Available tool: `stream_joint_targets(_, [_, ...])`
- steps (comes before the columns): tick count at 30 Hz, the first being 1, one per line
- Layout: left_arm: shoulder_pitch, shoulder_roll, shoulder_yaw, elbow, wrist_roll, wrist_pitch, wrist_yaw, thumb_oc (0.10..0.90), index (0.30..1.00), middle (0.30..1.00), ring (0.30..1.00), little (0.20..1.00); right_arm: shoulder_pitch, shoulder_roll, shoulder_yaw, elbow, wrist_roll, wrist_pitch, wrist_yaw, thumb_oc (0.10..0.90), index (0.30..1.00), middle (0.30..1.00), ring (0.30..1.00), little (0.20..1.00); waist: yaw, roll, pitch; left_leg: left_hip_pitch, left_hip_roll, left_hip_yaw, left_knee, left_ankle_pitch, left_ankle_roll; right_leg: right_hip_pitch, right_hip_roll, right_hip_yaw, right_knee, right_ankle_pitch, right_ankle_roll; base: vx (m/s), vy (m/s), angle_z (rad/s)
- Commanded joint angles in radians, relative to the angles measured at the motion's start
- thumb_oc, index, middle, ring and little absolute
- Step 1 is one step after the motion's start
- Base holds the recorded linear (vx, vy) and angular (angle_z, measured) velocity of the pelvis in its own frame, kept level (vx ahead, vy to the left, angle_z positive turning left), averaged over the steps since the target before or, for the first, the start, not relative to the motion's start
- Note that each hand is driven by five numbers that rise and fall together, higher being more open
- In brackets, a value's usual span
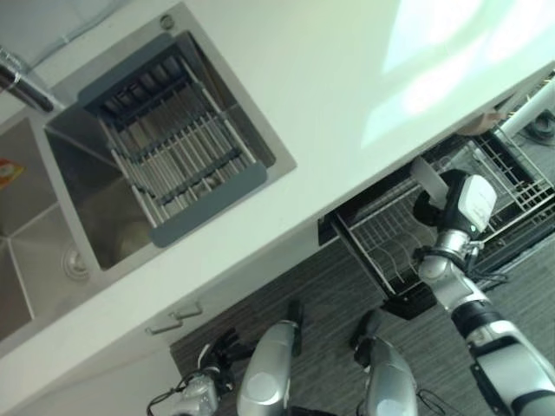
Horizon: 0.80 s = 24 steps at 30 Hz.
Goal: Place the dishes in the dishwasher.
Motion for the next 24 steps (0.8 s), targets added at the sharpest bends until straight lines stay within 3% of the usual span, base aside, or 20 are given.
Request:
stream_joint_targets(1, [0.053, 0.043, -0.044, -0.045, -0.008, -0.049, 0.003, 0.8, 0.9, 0.9, 0.9, 0.9, -0.141, -0.115, 0.01, -0.041, -0.115, 0.003, -0.148, 0.4, 0.3, 0.3, 0.3, 0.3, -0.001, 0.005, -0.017, -0.011, 0.008, -0.041, -0.063, 0.058, 0.007, 0.01, 0.013, 0.082, 0.096, -0.101, 0.029, 0.0, -0.029, 0.14])
stream_joint_targets(6, [0.043, 0.054, -0.06, -0.036, -0.038, -0.097, 0.007, 0.8, 0.9, 0.9, 0.9, 0.9, -0.187, -0.146, 0.113, 0.042, -0.239, 0.051, -0.236, 0.4, 0.3, 0.3, 0.3, 0.3, 0.011, 0.017, -0.017, -0.072, -0.007, -0.052, -0.063, 0.051, 0.008, -0.064, 0.007, 0.09, 0.141, -0.125, 0.04, -0.03, 0.001, 0.12])
stream_joint_targets(10, [0.035, 0.06, -0.071, -0.036, -0.039, -0.118, -0.01, 0.8, 0.9, 0.9, 0.9, 0.9, -0.203, -0.149, 0.152, 0.095, -0.242, 0.047, -0.271, 0.4, 0.3, 0.3, 0.3, 0.3, 0.018, 0.028, -0.017, -0.122, -0.017, -0.052, -0.058, 0.056, 0.016, -0.117, -0.002, 0.089, 0.172, -0.131, 0.042, -0.02, -0.006, 0.08])
stream_joint_targets(13, [0.036, 0.064, -0.094, -0.06, -0.042, -0.139, -0.008, 0.8, 0.9, 0.9, 0.9, 0.9, -0.206, -0.14, 0.164, 0.145, -0.146, 0.0, -0.249, 0.4, 0.3, 0.3, 0.3, 0.3, 0.021, 0.041, -0.017, -0.175, -0.024, -0.051, -0.058, 0.064, 0.022, -0.174, -0.005, 0.093, 0.199, -0.137, 0.04, -0.02, 0.004, 0.06])
stream_joint_targets(14, [0.039, 0.065, -0.098, -0.07, -0.048, -0.142, -0.006, 0.8, 0.9, 0.9, 0.9, 0.9, -0.205, -0.133, 0.157, 0.156, -0.122, -0.02, -0.226, 0.8, 0.9, 0.9, 0.9, 0.9, 0.022, 0.045, -0.017, -0.186, -0.026, -0.051, -0.061, 0.068, 0.022, -0.188, -0.005, 0.095, 0.204, -0.138, 0.039, 0.0, 0.02, 0.05])
stream_joint_targets(17, [0.05, 0.065, -0.103, -0.101, -0.046, -0.135, 0.004, 0.8, 0.9, 0.9, 0.9, 0.9, -0.189, -0.099, 0.135, 0.174, 0.084, -0.079, 0.009, 0.8, 0.9, 0.9, 0.9, 0.9, 0.022, 0.052, -0.017, -0.206, -0.029, -0.053, -0.063, 0.072, 0.022, -0.21, -0.004, 0.103, 0.211, -0.14, 0.036, 0.0, 0.009, 0.01])
stream_joint_targets(20, [0.054, 0.076, -0.094, -0.14, -0.045, -0.115, 0.006, 0.8, 0.9, 0.9, 0.9, 0.9, -0.176, -0.043, 0.113, 0.201, 0.193, -0.175, 0.459, 0.8, 0.9, 0.9, 0.9, 0.9, 0.025, 0.054, -0.017, -0.218, -0.029, -0.054, -0.063, 0.074, 0.021, -0.223, 0.003, 0.11, 0.21, -0.143, 0.028, 0.0, 0.0, 0.0])
stream_joint_targets(21, [0.053, 0.091, -0.078, -0.162, -0.04, -0.095, 0.0, 0.8, 0.9, 0.9, 0.9, 0.9, -0.163, -0.026, 0.12, 0.204, 0.299, -0.196, 0.7, 0.8, 0.9, 0.9, 0.9, 0.9, 0.027, 0.049, -0.017, -0.219, -0.026, -0.051, -0.063, 0.079, 0.02, -0.224, 0.003, 0.109, 0.213, -0.142, 0.026, 0.03, -0.056, -0.02])
stream_joint_targets(24, [0.059, 0.126, -0.043, -0.205, -0.021, -0.061, -0.021, 0.8, 0.9, 0.9, 0.9, 0.9, -0.136, -0.019, 0.124, 0.214, 0.448, -0.173, 0.925, 0.8, 0.9, 0.9, 0.9, 0.9, 0.033, 0.037, -0.017, -0.21, -0.017, -0.046, -0.06, 0.086, 0.024, -0.221, 0.0, 0.105, 0.232, -0.145, 0.019, 0.04, -0.06, -0.02])
